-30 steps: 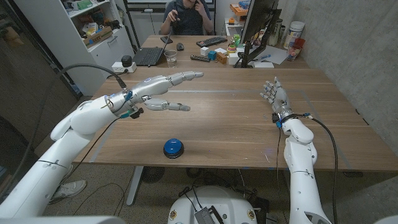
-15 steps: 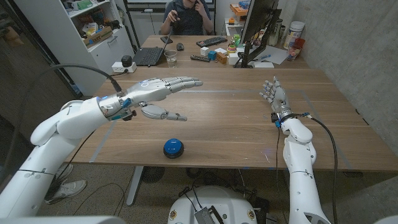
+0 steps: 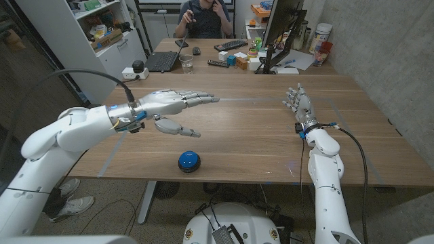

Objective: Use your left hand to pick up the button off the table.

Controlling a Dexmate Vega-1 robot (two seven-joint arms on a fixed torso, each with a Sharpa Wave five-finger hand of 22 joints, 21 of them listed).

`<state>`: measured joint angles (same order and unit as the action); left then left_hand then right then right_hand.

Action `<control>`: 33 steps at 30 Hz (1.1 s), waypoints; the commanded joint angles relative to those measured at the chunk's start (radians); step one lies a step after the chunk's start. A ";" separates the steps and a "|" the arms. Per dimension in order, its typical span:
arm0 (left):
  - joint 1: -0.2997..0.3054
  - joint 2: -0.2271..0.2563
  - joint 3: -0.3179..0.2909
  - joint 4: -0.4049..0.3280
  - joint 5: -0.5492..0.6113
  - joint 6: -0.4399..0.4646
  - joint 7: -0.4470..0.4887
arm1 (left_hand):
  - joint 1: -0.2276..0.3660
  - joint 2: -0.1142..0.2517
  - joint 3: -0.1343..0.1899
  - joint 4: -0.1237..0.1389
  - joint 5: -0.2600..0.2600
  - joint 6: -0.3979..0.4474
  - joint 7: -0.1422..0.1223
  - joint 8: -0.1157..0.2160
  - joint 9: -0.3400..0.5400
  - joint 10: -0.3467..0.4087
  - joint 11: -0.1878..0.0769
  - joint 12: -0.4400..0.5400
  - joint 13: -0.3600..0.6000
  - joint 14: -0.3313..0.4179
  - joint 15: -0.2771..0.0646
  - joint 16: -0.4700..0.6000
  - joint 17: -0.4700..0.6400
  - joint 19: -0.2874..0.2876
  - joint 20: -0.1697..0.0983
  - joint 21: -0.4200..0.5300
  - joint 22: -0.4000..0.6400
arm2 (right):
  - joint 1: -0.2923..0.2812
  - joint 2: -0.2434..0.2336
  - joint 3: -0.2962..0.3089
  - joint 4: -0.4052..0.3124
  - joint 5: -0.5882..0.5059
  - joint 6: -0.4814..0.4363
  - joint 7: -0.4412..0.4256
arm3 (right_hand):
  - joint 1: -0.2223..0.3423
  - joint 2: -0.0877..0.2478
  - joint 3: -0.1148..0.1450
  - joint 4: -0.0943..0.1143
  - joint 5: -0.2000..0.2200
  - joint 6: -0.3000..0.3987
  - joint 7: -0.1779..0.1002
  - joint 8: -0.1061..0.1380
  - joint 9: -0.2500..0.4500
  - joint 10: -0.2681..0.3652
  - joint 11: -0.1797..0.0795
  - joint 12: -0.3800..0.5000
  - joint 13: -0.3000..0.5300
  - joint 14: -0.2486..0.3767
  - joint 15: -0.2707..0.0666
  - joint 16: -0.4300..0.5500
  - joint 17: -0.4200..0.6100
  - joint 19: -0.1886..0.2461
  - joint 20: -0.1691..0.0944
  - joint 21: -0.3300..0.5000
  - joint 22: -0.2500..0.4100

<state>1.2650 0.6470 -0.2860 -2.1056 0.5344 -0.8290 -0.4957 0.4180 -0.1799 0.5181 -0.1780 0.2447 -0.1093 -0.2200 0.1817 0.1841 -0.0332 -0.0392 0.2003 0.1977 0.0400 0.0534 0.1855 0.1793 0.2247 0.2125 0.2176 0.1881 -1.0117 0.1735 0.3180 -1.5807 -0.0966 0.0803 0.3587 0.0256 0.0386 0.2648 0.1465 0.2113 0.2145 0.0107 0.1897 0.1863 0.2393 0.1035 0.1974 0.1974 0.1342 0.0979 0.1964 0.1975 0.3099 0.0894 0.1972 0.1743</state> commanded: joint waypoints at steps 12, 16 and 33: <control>0.061 0.054 -0.015 -0.106 0.122 0.108 -0.079 | 0.042 -0.002 -0.020 0.001 0.015 -0.007 0.002 0.011 0.003 -0.017 0.002 0.005 0.005 0.001 0.008 0.004 0.004 0.009 0.001 -0.001 0.002 | 0.002 -0.005 0.002 0.012 0.005 0.021 -0.007 | -0.008 0.008 -0.005 0.001 0.004 0.000 -0.005 0.005 0.003 0.004 0.004 0.004 0.003 0.008 -0.001 0.007 0.003 0.002 0.000 0.006 0.005; 0.067 0.055 -0.017 -0.118 0.153 0.123 -0.077 | 0.049 -0.002 -0.023 0.001 0.016 -0.008 0.001 0.012 0.004 -0.017 0.002 0.006 0.005 0.001 0.007 0.004 0.004 0.009 0.001 -0.001 0.002 | 0.003 -0.007 0.001 0.015 0.005 0.018 -0.005 | -0.008 0.008 -0.006 0.001 0.004 0.000 -0.005 0.005 0.003 0.004 0.003 0.004 0.003 0.008 -0.001 0.007 0.003 0.002 0.001 0.006 0.005; 0.065 0.129 0.034 -0.134 0.159 0.191 -0.153 | 0.085 -0.001 -0.038 0.002 0.025 -0.012 0.001 0.012 0.004 -0.036 0.010 0.002 0.006 -0.013 0.020 -0.002 0.004 0.007 0.002 -0.004 0.002 | -0.004 -0.004 0.003 0.014 0.008 0.025 -0.012 | -0.008 0.007 -0.009 0.001 0.005 0.000 -0.006 0.005 0.003 0.004 0.002 0.004 0.003 0.008 0.000 0.007 0.003 0.003 0.003 0.007 0.005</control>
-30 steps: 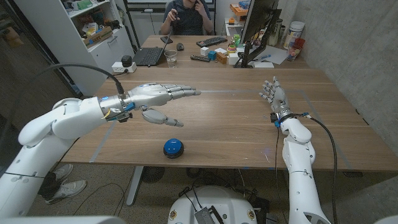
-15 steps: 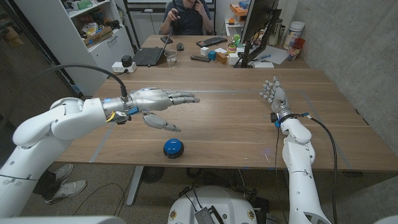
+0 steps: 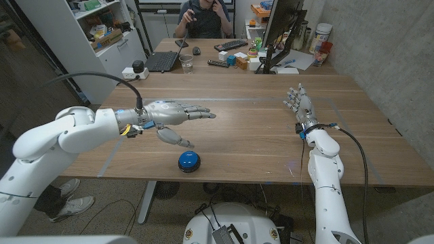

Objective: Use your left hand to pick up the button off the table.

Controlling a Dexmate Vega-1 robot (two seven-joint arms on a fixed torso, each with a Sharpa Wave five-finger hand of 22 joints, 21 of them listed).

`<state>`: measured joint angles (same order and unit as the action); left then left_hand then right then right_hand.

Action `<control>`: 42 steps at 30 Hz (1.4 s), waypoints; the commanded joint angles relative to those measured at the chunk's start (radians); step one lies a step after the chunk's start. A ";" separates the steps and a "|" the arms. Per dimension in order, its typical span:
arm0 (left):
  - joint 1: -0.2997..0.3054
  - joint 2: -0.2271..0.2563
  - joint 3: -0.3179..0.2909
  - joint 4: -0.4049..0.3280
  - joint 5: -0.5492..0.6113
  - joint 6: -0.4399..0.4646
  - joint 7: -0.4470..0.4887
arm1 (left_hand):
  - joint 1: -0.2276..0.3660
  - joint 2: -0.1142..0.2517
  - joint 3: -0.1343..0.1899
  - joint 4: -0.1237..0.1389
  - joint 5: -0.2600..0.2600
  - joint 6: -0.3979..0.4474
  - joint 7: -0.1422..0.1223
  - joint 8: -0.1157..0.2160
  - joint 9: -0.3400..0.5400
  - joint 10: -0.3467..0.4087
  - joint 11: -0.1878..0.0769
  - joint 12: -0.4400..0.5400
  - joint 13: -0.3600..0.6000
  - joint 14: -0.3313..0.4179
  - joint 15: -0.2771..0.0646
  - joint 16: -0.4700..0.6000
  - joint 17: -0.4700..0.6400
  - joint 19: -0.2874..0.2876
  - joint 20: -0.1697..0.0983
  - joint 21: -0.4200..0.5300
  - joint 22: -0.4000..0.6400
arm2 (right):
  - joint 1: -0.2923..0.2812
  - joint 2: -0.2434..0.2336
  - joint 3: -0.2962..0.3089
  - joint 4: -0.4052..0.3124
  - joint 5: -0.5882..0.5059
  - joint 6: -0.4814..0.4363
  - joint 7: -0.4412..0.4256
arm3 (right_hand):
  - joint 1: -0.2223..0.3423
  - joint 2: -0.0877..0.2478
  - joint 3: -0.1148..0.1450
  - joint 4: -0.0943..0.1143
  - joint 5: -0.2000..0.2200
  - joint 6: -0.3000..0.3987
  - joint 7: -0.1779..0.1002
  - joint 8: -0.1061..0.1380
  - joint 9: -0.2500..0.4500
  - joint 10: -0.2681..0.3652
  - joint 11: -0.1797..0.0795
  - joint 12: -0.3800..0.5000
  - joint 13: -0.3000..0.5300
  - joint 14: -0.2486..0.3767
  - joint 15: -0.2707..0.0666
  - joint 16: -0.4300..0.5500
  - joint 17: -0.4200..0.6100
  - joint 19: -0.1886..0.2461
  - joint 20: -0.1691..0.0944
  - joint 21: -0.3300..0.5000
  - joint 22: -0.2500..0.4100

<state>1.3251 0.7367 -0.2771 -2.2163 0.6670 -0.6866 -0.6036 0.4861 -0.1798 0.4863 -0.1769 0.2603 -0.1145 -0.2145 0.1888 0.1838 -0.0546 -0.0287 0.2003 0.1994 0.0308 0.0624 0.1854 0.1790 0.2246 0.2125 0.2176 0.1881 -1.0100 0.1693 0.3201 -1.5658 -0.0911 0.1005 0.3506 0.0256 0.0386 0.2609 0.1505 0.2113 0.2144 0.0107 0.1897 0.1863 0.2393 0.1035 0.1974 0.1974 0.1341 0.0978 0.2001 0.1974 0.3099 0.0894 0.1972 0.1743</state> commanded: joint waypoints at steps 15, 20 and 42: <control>0.000 0.088 0.074 -0.051 0.086 0.102 -0.087 | 0.039 -0.002 -0.021 0.003 0.017 -0.012 -0.004 0.005 0.005 -0.022 0.003 0.004 0.005 -0.009 0.017 -0.001 0.004 0.004 0.003 -0.007 0.002 | -0.004 -0.001 0.003 0.015 0.003 0.010 -0.005 | -0.008 0.008 -0.009 -0.002 0.005 0.000 -0.007 0.005 0.003 0.003 0.003 0.004 0.003 0.010 0.002 0.004 0.003 0.003 0.004 0.007 0.005; -0.012 0.118 0.103 -0.045 0.080 0.120 -0.122 | 0.047 0.000 -0.024 0.003 0.020 -0.012 -0.004 0.005 0.005 -0.019 0.004 0.006 0.005 -0.009 0.018 0.000 0.004 0.003 0.003 -0.007 0.002 | 0.000 -0.004 -0.002 0.024 -0.001 0.019 -0.005 | -0.008 0.008 -0.010 -0.002 0.005 -0.001 -0.007 0.005 0.003 0.005 0.004 0.005 0.003 0.009 0.002 0.004 0.003 0.003 0.004 0.006 0.005; -0.074 0.212 0.234 -0.027 0.118 0.192 -0.206 | 0.089 0.006 -0.042 0.007 0.031 0.002 -0.004 0.012 0.006 -0.008 0.006 0.015 0.006 -0.006 0.017 0.003 0.005 0.011 0.002 -0.005 0.003 | 0.016 -0.008 -0.002 0.054 0.001 0.029 -0.009 | -0.008 0.008 -0.014 -0.002 0.006 -0.003 -0.007 0.005 0.003 0.003 -0.001 0.004 0.003 0.010 0.003 0.004 0.003 0.003 0.005 0.006 0.005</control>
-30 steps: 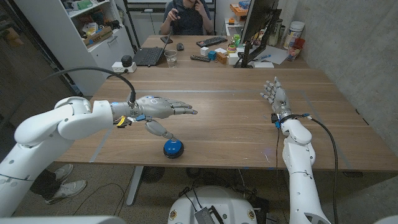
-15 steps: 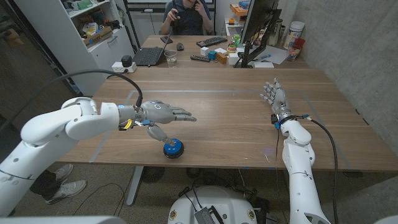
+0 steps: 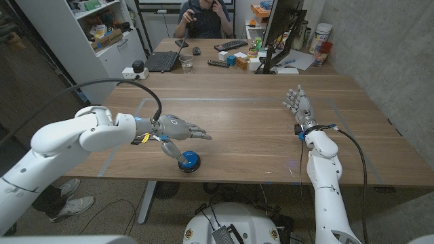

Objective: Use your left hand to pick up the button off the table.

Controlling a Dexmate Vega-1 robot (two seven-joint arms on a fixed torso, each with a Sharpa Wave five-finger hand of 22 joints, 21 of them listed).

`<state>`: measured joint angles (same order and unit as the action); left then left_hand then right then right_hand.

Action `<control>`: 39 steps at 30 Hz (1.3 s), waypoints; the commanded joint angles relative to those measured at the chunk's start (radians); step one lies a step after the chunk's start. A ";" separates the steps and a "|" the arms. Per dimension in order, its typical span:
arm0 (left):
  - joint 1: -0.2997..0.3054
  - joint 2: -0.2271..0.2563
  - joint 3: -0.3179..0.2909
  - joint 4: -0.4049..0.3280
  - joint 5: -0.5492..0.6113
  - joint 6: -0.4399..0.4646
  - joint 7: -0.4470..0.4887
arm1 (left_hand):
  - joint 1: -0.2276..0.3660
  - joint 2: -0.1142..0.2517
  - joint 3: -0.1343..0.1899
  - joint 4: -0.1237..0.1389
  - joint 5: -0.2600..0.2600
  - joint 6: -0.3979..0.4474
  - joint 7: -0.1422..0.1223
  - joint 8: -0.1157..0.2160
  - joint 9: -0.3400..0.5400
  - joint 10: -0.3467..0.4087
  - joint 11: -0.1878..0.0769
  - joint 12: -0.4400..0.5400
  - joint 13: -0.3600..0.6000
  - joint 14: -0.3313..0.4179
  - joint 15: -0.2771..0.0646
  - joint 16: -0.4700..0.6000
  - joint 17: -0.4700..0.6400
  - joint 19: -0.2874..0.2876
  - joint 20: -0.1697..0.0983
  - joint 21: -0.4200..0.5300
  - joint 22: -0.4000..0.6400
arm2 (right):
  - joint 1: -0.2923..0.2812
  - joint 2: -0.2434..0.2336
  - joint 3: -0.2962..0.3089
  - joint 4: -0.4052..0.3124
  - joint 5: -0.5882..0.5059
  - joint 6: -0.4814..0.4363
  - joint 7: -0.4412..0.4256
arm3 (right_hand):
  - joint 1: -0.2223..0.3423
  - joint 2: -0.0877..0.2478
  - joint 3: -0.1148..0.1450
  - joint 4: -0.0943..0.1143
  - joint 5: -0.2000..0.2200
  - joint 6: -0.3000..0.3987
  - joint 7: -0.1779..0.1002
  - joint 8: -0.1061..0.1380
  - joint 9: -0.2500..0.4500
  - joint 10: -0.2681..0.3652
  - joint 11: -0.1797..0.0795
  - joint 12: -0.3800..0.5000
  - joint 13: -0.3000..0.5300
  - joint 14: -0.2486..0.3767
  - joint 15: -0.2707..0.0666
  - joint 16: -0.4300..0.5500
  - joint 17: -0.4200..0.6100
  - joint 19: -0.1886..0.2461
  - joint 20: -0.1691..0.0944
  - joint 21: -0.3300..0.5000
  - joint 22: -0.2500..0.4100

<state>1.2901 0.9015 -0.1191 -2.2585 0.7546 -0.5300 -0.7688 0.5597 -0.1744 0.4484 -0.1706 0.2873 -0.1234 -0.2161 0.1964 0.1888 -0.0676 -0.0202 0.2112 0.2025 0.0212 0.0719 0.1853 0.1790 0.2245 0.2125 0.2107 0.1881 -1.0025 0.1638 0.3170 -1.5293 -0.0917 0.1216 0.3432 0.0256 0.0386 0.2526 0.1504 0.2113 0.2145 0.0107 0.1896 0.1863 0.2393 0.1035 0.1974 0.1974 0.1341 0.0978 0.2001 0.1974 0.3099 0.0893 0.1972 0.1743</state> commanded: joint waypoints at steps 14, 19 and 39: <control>-0.080 0.073 0.167 0.025 0.126 0.060 -0.017 | 0.035 0.005 -0.014 0.004 0.008 0.018 -0.003 0.006 0.002 0.000 -0.003 0.004 0.004 0.003 0.008 0.003 0.005 0.017 0.002 0.003 0.003 | 0.020 -0.007 0.012 0.050 0.006 0.011 0.001 | -0.008 0.009 -0.008 -0.002 0.007 -0.001 -0.007 0.006 0.003 0.005 0.000 0.005 0.003 0.011 0.003 0.004 0.003 0.003 0.005 0.006 0.005; -0.081 0.085 0.184 0.009 0.156 0.062 -0.011 | 0.045 0.008 -0.016 0.004 0.010 0.018 -0.004 0.006 0.002 -0.001 -0.008 0.005 0.004 0.004 0.004 0.003 0.005 0.020 0.002 0.004 0.003 | 0.027 -0.008 0.020 0.069 0.014 0.017 0.006 | -0.008 0.009 -0.009 -0.002 0.007 -0.001 -0.007 0.006 0.003 0.004 0.003 0.005 0.003 0.009 0.001 0.003 0.003 0.002 0.005 0.006 0.005; -0.001 0.120 0.198 -0.060 0.363 0.083 0.054 | 0.141 0.037 -0.021 0.002 0.005 -0.017 -0.004 -0.003 0.002 -0.062 -0.005 -0.010 0.007 -0.012 -0.016 0.000 0.006 0.028 0.001 0.004 0.004 | 0.063 -0.011 0.038 0.142 0.024 0.043 0.020 | -0.007 0.010 -0.013 -0.002 0.007 0.004 -0.006 0.008 0.003 0.008 0.000 0.006 0.003 0.012 0.002 0.004 0.003 0.003 0.005 0.006 0.005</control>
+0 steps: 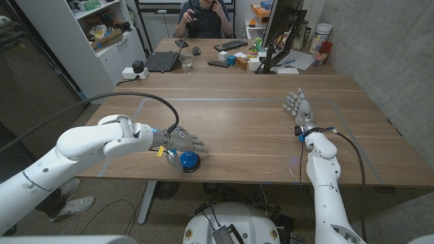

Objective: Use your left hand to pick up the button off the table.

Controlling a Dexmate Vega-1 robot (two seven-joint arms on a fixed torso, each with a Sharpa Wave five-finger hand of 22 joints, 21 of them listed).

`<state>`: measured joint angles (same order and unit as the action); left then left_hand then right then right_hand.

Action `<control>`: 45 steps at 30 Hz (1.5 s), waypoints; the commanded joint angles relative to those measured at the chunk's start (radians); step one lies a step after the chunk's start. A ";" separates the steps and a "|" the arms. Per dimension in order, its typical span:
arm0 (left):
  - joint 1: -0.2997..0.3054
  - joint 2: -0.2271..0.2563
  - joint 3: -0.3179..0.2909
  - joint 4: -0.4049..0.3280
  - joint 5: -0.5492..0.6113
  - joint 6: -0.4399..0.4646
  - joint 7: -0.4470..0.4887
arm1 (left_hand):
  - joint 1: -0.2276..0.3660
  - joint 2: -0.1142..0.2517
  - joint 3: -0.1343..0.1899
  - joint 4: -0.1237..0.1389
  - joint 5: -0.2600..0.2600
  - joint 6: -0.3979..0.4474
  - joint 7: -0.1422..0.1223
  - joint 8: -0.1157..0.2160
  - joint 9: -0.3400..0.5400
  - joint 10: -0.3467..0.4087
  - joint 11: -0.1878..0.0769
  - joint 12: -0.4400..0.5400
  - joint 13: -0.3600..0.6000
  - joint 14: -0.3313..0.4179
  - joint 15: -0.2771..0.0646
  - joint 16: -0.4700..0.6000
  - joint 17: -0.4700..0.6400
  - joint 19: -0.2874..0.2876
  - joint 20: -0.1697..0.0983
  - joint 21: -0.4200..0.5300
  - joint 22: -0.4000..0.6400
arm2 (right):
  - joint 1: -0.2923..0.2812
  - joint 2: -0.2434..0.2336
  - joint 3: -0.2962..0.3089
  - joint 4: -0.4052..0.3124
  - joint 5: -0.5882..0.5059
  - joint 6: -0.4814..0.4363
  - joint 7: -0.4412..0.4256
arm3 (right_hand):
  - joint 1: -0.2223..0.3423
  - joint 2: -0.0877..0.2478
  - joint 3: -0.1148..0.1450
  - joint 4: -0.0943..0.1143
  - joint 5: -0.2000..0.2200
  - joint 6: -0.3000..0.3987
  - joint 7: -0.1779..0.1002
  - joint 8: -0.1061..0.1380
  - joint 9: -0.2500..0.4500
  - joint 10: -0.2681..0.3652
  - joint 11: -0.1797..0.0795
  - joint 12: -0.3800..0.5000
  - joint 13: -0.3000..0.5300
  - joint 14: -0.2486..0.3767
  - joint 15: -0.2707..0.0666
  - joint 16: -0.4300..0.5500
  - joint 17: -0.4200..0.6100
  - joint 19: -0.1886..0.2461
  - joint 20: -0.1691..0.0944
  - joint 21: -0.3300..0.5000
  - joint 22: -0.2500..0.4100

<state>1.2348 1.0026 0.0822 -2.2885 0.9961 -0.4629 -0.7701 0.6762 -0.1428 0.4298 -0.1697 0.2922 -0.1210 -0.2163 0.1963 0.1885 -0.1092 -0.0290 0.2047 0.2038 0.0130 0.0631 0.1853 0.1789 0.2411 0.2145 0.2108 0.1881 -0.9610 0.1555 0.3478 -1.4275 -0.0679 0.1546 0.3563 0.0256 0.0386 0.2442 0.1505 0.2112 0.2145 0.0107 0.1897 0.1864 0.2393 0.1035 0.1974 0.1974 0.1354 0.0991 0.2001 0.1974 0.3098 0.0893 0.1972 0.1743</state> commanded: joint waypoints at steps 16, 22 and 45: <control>0.118 0.043 -0.006 -0.014 0.221 0.018 0.160 | 0.100 0.046 0.005 0.006 -0.014 -0.011 -0.004 0.011 0.007 -0.020 0.012 0.008 0.011 0.024 -0.018 0.012 0.009 0.034 -0.001 0.013 0.007 | 0.021 0.002 0.004 0.025 -0.001 0.014 0.008 | -0.006 0.011 -0.007 -0.003 0.008 0.006 -0.005 0.008 0.003 0.012 0.000 0.007 0.003 0.012 0.001 0.004 0.003 0.008 0.005 0.008 0.005; 0.161 0.051 -0.031 -0.022 0.265 0.031 0.240 | 0.188 0.105 0.007 0.010 -0.050 0.066 -0.003 0.041 0.012 0.053 -0.001 0.043 0.019 0.109 -0.052 0.036 0.015 0.118 -0.032 0.045 0.011 | 0.020 0.003 0.000 0.021 -0.004 0.013 0.004 | -0.005 0.011 -0.008 -0.003 0.008 0.007 -0.004 0.008 0.003 0.015 0.002 0.008 0.003 0.014 0.001 0.005 0.003 0.012 0.004 0.009 0.005; 0.073 0.001 0.070 0.144 0.053 0.036 0.180 | 0.421 0.193 -0.083 0.012 -0.110 0.411 0.181 0.113 0.013 0.077 0.034 0.067 0.059 0.255 -0.110 0.076 0.049 0.552 -0.288 0.217 -0.004 | 0.021 -0.001 -0.005 0.009 -0.015 0.020 -0.021 | -0.003 0.012 -0.011 -0.004 0.009 0.006 -0.001 0.007 0.003 0.030 0.006 0.013 0.003 0.023 -0.002 0.007 0.002 0.017 0.008 0.010 0.005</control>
<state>1.3664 1.0354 0.0803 -2.2524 1.1748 -0.4209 -0.5360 1.0787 0.0488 0.3578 -0.1587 0.1877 0.0921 -0.1731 0.3032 0.1976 -0.0276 -0.0080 0.2648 0.2566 0.2471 -0.0402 0.2519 0.2212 0.7553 -0.0517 0.4165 0.1864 -0.9429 0.1603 0.3480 -1.4127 -0.0740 0.1780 0.3460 0.0124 0.0518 0.2331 0.1476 0.2112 0.2145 0.0107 0.1897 0.1864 0.2592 0.1091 0.2050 0.1973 0.1450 0.0981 0.2001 0.1974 0.3170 0.0965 0.1972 0.1743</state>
